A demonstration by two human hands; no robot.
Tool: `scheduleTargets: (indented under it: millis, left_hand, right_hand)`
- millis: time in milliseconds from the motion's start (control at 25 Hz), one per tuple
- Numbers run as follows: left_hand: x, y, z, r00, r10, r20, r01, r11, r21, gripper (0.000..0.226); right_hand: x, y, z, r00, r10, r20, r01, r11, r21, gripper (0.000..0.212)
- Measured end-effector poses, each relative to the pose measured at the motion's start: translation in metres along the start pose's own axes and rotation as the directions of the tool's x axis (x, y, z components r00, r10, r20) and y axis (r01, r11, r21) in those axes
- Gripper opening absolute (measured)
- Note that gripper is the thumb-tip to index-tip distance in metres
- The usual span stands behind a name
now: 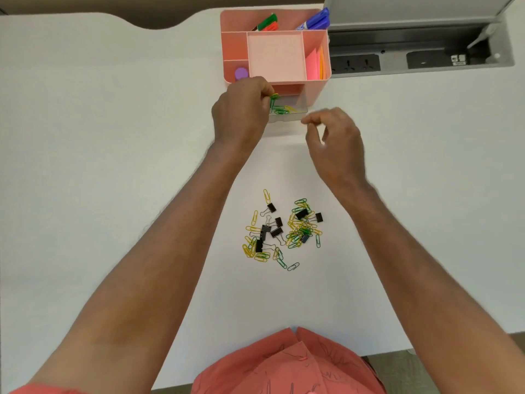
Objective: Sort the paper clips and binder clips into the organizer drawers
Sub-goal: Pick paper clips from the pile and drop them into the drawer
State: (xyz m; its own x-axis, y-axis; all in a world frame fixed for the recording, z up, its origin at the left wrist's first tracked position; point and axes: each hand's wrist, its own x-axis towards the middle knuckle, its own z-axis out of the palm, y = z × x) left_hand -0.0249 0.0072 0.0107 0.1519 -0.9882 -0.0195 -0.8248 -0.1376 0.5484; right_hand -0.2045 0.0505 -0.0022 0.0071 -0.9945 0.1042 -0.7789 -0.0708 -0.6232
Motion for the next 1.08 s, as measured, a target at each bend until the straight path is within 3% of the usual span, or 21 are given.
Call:
scheduleTargets:
  millis: [160, 280, 440, 560, 680, 840, 920, 1000, 1080]
  left_hand:
    - [0.006, -0.001, 0.008, 0.999, 0.038, 0.031, -0.04, 0.996, 0.079, 0.028]
    - [-0.006, -0.003, 0.008, 0.995, 0.096, -0.021, -0.095, 0.994, 0.051, 0.027]
    - [-0.065, -0.021, 0.006, 0.998, 0.054, -0.025, -0.056, 0.994, -0.094, 0.023]
    - [-0.121, -0.036, 0.011, 0.999, 0.043, -0.003, -0.043, 0.992, -0.119, 0.036]
    - [-0.139, -0.044, 0.018, 0.998, 0.061, -0.013, -0.062, 0.965, -0.254, 0.043]
    - [-0.1, -0.041, 0.008, 0.973, -0.181, -0.146, 0.091, 0.875, -0.475, 0.044]
    - [-0.067, -0.042, -0.004, 0.935, -0.342, -0.094, 0.215, 0.757, -0.617, 0.049]
    - [-0.032, -0.044, -0.014, 0.898, -0.435, 0.073, 0.35, 0.601, -0.718, 0.055]
    - [-0.009, -0.04, -0.022, 0.876, -0.413, 0.249, 0.448, 0.504, -0.739, 0.052]
  right_hand:
    - [-0.054, 0.024, -0.003, 0.991, 0.107, 0.083, -0.108, 0.994, 0.006, 0.018]
    - [-0.08, 0.032, -0.002, 0.976, 0.147, 0.161, -0.153, 0.988, 0.023, 0.017]
    - [-0.109, 0.036, 0.0, 0.954, 0.097, 0.283, -0.084, 0.995, -0.058, 0.019]
    - [-0.121, 0.034, 0.006, 0.922, 0.092, 0.375, -0.026, 0.984, -0.177, 0.036]
    - [-0.121, 0.025, 0.013, 0.93, 0.085, 0.358, -0.018, 0.982, -0.186, 0.048]
    - [-0.093, 0.012, 0.009, 0.935, 0.199, 0.294, -0.219, 0.975, 0.036, 0.05]
    - [-0.063, 0.004, 0.002, 0.905, 0.319, 0.282, -0.393, 0.881, 0.263, 0.054]
    - [-0.025, -0.004, -0.005, 0.832, 0.44, 0.339, -0.555, 0.645, 0.525, 0.056]
    - [0.008, -0.012, -0.01, 0.781, 0.451, 0.433, -0.616, 0.436, 0.657, 0.057]
